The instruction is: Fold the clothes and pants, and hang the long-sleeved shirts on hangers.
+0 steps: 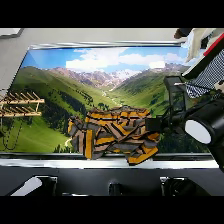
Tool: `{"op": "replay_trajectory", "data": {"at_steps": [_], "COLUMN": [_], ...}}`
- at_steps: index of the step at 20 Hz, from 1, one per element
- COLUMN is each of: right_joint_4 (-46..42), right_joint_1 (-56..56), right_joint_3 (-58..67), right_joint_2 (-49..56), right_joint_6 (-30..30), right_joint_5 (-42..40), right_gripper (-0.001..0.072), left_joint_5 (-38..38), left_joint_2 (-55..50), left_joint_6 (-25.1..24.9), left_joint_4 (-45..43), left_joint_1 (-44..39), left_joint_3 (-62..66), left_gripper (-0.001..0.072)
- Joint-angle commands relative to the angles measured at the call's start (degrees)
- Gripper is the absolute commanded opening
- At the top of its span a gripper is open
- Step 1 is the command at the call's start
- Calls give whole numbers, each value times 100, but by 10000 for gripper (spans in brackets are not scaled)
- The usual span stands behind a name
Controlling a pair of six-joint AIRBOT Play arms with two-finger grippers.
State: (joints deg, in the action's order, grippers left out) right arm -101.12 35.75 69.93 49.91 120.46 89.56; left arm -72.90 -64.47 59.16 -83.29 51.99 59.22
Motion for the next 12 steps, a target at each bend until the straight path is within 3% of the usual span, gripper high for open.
{"op": "replay_trajectory", "data": {"at_steps": [1,5,7,12], "right_joint_4": [-31,-72,-76,-72], "right_joint_1": [0,0,-2,0], "right_joint_3": [4,4,4,4], "right_joint_2": [2,2,2,2], "right_joint_6": [-120,-243,-243,-240], "right_joint_5": [-7,114,166,179], "right_gripper": [32,32,32,31], "left_joint_5": [579,1021,1397,1515], "left_joint_2": [4,-7,-98,-341], "left_joint_6": [-828,-1346,-1445,-1663], "left_joint_4": [85,90,85,116], "left_joint_1": [699,675,686,684], "left_joint_3": [-413,-682,-785,-815], "left_gripper": [608,609,609,608]}}
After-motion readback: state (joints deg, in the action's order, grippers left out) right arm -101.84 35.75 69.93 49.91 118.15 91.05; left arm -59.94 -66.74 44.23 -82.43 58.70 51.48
